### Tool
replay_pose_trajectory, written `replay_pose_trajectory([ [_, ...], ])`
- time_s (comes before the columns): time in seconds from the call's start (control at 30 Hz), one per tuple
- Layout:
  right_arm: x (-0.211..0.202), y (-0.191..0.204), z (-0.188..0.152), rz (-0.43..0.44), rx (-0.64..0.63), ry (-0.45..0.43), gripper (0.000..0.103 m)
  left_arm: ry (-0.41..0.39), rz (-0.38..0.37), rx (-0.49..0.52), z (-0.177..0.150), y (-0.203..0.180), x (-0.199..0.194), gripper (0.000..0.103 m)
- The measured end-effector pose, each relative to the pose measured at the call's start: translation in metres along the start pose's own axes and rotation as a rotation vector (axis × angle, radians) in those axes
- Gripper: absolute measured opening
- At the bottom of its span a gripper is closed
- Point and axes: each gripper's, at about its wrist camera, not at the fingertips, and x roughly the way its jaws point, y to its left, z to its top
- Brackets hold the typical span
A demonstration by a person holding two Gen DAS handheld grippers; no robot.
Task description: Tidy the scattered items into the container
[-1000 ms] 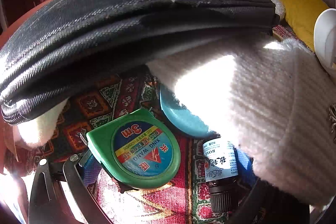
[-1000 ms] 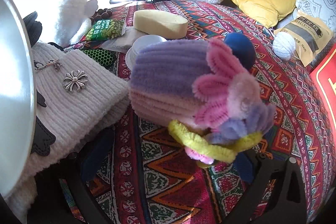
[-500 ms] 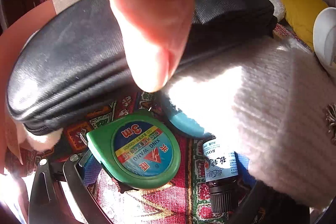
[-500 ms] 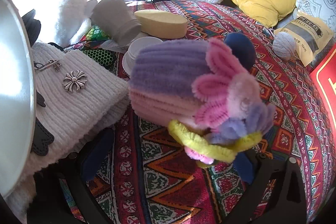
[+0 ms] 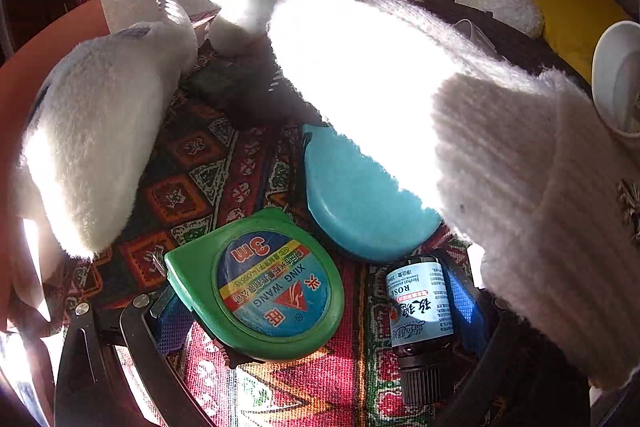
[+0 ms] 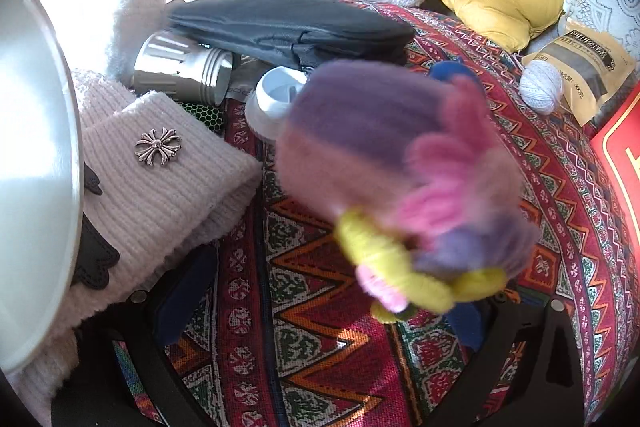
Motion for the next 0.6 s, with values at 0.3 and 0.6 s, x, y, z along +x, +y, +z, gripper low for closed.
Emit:
replay_pose_trajectory([
  [0.3,0.0003,0.0002,0.0001,-0.001,0.0,0.001,0.102,0.0,0.0,0.0,0.002,0.0045,0.0013,0.103],
  [0.6,-0.0001,0.0,0.0003,-0.001,0.0,0.001,0.102,0.0,-0.001,0.0,0.0011,0.0084,0.0022,0.103],
])
